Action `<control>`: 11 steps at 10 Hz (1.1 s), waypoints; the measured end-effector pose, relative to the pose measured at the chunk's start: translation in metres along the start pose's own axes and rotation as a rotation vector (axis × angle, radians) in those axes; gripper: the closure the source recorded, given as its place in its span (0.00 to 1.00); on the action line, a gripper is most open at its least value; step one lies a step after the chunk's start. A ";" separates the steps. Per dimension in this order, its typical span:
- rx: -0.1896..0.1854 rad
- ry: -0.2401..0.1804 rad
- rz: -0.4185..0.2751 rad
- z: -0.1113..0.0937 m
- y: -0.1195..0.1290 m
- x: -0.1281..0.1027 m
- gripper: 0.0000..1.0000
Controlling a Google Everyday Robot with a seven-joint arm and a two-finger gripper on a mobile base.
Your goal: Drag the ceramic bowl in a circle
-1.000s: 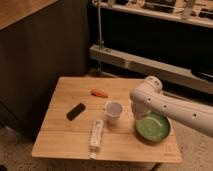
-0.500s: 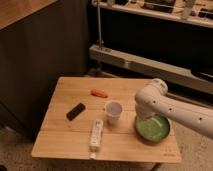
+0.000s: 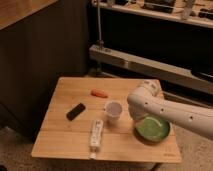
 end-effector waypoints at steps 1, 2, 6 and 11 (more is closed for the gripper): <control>0.019 -0.042 -0.037 0.003 -0.003 0.009 0.20; 0.045 -0.087 -0.079 0.005 -0.004 0.023 0.20; 0.105 -0.181 -0.124 0.002 0.028 0.089 0.20; 0.103 -0.140 -0.128 0.002 0.089 0.093 0.20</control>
